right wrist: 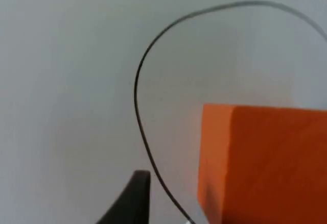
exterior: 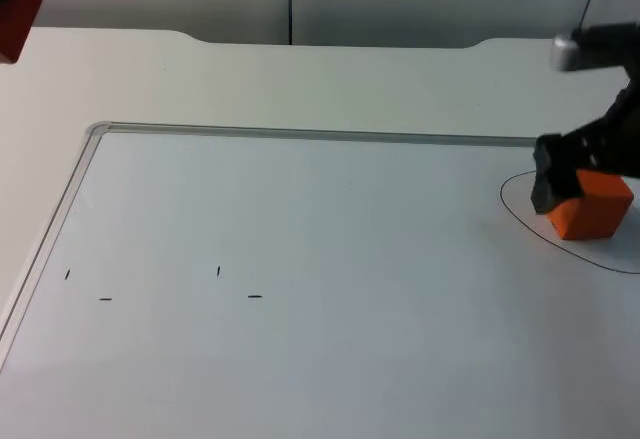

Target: Pick up one cube with the left hand and another cube with the right hand. First place the cube in the right hand at the target position, then stack the cube in the left hand on top.

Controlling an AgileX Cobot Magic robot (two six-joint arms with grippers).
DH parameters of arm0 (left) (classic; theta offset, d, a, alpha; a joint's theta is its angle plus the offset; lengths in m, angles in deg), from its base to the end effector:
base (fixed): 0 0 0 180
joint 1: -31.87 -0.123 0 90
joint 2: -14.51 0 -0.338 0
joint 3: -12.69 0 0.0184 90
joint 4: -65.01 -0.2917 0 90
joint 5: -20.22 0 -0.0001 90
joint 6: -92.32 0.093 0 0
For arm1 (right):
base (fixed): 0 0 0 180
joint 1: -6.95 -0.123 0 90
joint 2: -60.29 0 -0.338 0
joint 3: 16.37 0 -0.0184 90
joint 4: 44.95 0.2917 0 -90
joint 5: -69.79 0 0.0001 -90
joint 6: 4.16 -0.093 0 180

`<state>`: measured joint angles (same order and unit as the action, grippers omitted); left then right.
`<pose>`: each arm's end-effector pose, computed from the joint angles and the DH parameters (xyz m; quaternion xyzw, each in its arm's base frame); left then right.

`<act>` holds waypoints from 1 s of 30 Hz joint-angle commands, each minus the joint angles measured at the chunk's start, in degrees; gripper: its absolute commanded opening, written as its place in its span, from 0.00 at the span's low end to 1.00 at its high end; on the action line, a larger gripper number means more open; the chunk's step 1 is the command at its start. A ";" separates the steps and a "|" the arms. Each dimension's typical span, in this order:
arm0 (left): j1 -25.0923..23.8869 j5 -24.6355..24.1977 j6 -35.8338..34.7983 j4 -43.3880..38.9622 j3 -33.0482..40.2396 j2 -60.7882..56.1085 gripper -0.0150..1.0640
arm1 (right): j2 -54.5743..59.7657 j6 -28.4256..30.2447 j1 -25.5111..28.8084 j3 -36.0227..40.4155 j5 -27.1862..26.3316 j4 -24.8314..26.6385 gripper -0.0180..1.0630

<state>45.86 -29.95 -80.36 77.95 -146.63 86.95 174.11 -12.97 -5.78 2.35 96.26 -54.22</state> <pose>0.2347 -0.0750 0.3749 0.1338 0.9344 -0.1229 0.3063 0.3892 0.0811 0.1621 -0.0980 0.9773 -0.0138 0.1874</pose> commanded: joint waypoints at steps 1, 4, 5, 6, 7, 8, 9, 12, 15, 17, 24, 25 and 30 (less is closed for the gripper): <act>0.39 0.55 0.08 0.44 -0.18 -0.57 0.20 | -8.46 0.84 0.23 0.06 0.65 0.13 0.99; 0.39 0.66 0.08 0.69 -0.18 -0.57 0.20 | -16.63 1.48 0.23 0.06 0.72 0.35 0.99; 0.39 0.66 0.08 0.93 -0.18 -0.57 0.20 | -20.50 1.48 0.23 0.06 0.72 0.35 0.99; 0.39 0.77 0.20 1.31 -0.18 -0.57 0.20 | -25.44 1.83 0.23 0.06 0.72 0.35 0.99; 0.39 0.89 0.49 1.82 -0.18 -0.57 0.20 | -30.56 1.88 0.23 0.06 0.72 0.35 0.99; 0.39 0.89 0.49 1.82 -0.18 -0.57 0.20 | -30.56 1.88 0.23 0.06 0.72 0.35 0.99; 0.39 1.03 0.94 2.12 -0.18 -0.57 0.20 | -34.86 2.69 0.23 0.06 0.72 0.35 0.99; 0.39 2.42 3.62 4.84 -0.18 -0.57 0.20 | -51.51 5.46 0.23 0.06 2.34 0.49 0.99; 0.39 3.96 6.56 8.42 -0.18 -0.57 0.19 | -58.17 6.75 0.23 0.06 4.27 0.56 0.99; 0.39 5.44 10.41 13.04 -0.18 -0.57 0.17 | -66.87 8.81 0.23 0.06 9.31 0.56 0.99; 0.49 2.14 18.21 22.74 -5.16 3.49 0.01 | -78.78 9.39 0.23 0.06 19.37 0.56 0.99; 0.64 1.01 18.21 23.25 -7.11 5.07 0.01 | -79.89 9.53 0.23 0.06 20.47 0.45 0.99; 6.32 -0.61 18.21 23.14 -14.00 11.44 0.01 | -81.90 10.47 0.23 0.18 23.45 0.34 0.99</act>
<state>51.36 -29.84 -62.54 99.74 -159.95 98.19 92.41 -3.03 -5.78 2.35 119.18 -53.97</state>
